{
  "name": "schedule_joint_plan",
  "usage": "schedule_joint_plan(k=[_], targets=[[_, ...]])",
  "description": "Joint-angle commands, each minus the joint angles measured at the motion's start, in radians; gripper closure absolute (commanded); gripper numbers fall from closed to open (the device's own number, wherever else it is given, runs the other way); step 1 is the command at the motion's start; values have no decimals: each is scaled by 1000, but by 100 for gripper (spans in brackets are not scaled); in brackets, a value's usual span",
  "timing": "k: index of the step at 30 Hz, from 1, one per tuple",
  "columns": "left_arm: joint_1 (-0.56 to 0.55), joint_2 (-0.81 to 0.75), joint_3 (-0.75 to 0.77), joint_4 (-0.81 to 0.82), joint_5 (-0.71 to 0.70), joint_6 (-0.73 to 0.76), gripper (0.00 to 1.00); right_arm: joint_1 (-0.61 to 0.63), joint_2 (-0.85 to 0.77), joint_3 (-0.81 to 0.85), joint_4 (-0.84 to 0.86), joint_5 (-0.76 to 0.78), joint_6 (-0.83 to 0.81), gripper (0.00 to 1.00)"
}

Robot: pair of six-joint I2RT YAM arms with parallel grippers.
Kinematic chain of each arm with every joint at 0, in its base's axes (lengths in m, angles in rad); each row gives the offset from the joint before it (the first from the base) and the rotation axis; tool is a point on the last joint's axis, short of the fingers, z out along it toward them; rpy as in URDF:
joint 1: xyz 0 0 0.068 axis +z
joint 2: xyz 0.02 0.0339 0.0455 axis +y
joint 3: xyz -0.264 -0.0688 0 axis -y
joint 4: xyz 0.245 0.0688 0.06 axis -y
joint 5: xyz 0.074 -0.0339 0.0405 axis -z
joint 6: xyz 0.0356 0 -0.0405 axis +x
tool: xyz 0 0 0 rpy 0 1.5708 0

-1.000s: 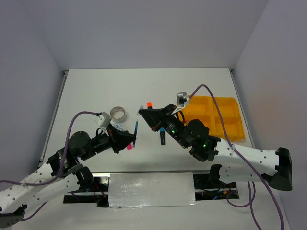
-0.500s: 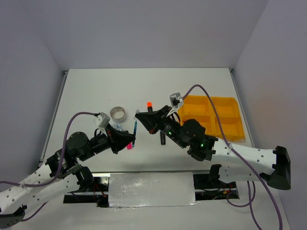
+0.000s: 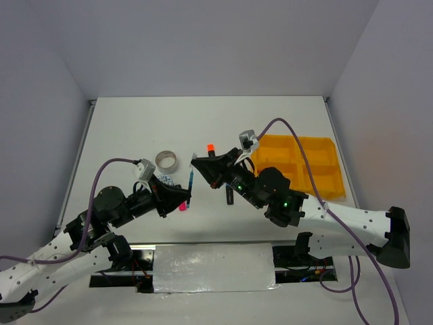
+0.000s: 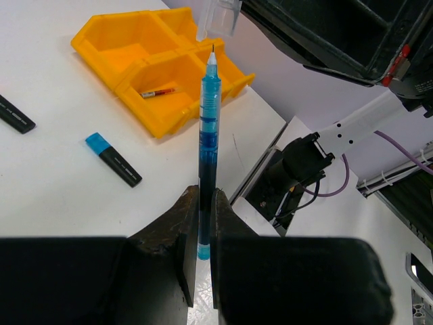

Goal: Sort the stationery into containers
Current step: Close the pen cap on the pen.

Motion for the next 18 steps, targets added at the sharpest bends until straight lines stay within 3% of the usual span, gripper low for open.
schedule_joint_plan(k=[1,18], targets=[[-2,-8,25,36,-4,20,96,-10,-5,38,7,-7,-16,100],[-2,-26,36,13,-20,34,96,-19,18,48,-14,-52,-20,100]])
